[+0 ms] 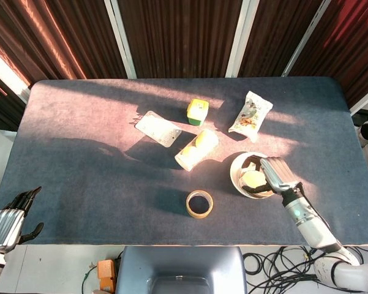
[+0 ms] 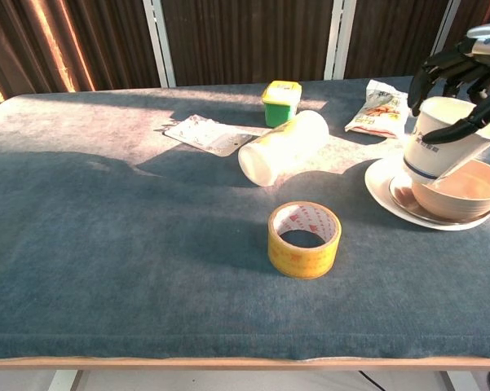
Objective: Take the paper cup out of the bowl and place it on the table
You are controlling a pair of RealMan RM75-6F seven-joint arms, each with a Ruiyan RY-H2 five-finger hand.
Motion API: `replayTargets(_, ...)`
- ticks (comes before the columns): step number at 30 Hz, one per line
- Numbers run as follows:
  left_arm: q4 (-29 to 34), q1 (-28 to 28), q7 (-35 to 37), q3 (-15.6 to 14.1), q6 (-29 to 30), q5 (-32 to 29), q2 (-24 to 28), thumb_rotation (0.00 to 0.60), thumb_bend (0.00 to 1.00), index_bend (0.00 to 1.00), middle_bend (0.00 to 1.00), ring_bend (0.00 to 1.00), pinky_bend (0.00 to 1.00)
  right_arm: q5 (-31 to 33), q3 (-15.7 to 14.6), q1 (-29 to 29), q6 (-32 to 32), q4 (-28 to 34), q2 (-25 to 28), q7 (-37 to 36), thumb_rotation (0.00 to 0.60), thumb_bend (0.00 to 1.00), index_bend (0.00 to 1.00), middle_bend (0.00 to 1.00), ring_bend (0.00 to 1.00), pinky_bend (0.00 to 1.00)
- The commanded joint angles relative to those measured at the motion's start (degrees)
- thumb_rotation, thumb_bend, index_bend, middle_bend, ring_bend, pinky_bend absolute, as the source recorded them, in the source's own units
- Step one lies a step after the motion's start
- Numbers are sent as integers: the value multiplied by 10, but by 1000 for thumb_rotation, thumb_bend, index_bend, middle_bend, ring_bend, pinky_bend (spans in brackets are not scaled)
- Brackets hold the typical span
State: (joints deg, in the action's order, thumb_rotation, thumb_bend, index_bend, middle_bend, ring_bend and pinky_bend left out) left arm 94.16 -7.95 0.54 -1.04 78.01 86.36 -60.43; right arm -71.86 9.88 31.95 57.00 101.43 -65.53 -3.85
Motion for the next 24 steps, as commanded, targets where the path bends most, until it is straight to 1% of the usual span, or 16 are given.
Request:
replayTargets(1,-1,0,2,0,1,1,0,600,309,68,149,141,388,-24,-12,1,-14,19,13,-13,600,60,460,416,532,795)
replayTargets(5,-3,1,6,0,2,1,1,600,308,68,149,140,388,-38,-29,13,-57,15,13,-27,600,60,460,416,532,795)
replayTargets(10,-3,1,8,0,3,1,2,600,308,69,149,140,388,-43,-42,32,-108,-1,9,-49,600,60,460,416,532,795)
replayTargets(21,-1,5,10,1,6,-3,5,600,308,69,149,141,388,-39,-62,56,-165,-23,-4,-43,600,60,453,416,532,790)
replayTargets(22,-1,5,10,1,6,-3,5,600,308,69,149,141,388,-38,-63,58,-167,-23,-4,-42,600,60,447,416,528,783)
replayTargets(24,-1,6,11,1,8,-4,5,600,308,68,149,141,388,-38,-66,61,-174,-22,-1,-40,600,60,413,415,487,747)
